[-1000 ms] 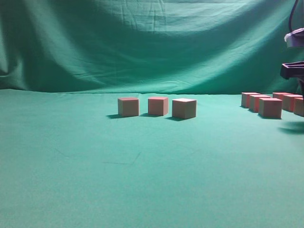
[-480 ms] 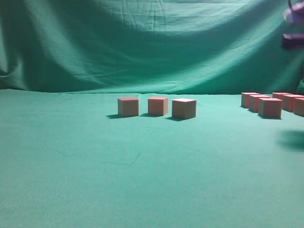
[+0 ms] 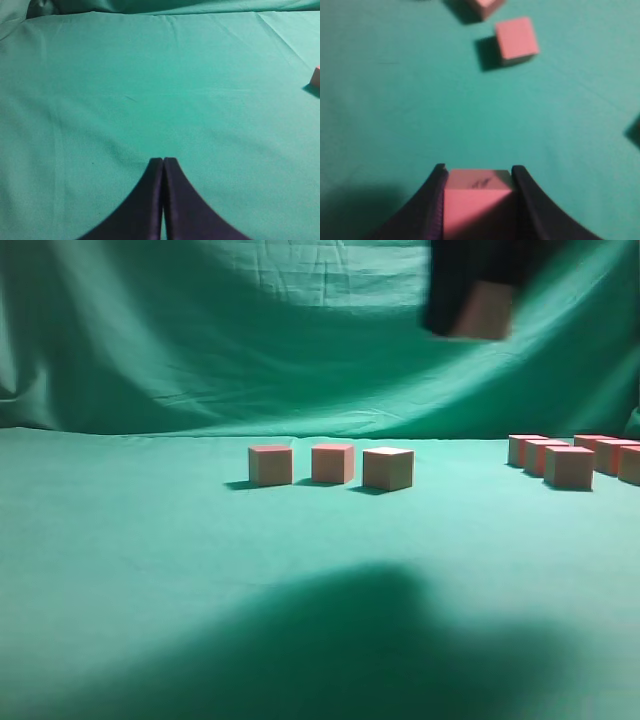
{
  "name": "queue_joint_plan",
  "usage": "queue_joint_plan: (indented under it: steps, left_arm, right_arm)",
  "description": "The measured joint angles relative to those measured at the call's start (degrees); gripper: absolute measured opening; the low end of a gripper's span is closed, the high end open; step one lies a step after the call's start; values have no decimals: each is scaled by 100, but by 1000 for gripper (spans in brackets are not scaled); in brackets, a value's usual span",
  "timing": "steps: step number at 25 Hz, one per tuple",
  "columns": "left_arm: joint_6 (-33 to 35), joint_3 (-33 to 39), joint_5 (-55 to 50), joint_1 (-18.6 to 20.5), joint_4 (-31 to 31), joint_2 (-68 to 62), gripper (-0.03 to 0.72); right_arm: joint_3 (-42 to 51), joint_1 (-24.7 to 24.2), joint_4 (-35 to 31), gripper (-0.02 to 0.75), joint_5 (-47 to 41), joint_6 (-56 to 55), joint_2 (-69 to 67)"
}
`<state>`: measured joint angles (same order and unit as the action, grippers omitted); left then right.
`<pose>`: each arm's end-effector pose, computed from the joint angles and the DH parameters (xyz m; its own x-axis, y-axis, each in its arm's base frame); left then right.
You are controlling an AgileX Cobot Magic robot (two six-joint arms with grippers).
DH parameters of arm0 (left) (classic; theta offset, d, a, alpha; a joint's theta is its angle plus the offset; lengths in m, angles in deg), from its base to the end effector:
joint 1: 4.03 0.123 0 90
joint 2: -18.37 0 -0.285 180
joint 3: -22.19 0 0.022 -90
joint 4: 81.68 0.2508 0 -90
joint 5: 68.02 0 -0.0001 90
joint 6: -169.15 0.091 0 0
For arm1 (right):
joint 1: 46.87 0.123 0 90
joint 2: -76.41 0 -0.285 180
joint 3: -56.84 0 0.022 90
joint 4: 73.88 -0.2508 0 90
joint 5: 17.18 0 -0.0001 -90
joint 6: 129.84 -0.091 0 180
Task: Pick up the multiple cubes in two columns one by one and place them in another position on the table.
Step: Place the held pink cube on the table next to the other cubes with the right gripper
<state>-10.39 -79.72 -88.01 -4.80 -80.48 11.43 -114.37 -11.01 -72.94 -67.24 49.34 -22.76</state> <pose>0.0529 -0.0001 0.1774 -0.2588 0.0312 -0.9654 0.0137 0.9995 0.0286 0.2639 0.1893 0.2635 -0.7537 -0.5401 -0.3744 -0.5791 0.8152 -0.0102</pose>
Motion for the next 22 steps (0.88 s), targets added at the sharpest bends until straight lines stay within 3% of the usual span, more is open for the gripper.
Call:
queue_joint_plan:
  steps: [3, 7, 15, 22]
  left_arm:
    - [0, 0, 0, 0, 0, 0, 0]
    - [0, 0, 0, 0, 0, 0, 0]
    - [0, 0, 0, 0, 0, 0, 0]
    - [0, 0, 0, 0, 0, 0, 0]
  right_arm:
    - [-679, 585, -106, 245, -169, -15, -334]
    - [-1782, 963, -133, 245, -525, -448, -1094]
    - [-3965, 1076, -133, 245, -1890, -1534, -3047]
    - [-4882, 1076, -43, 245, -2046, -2114, -3860]
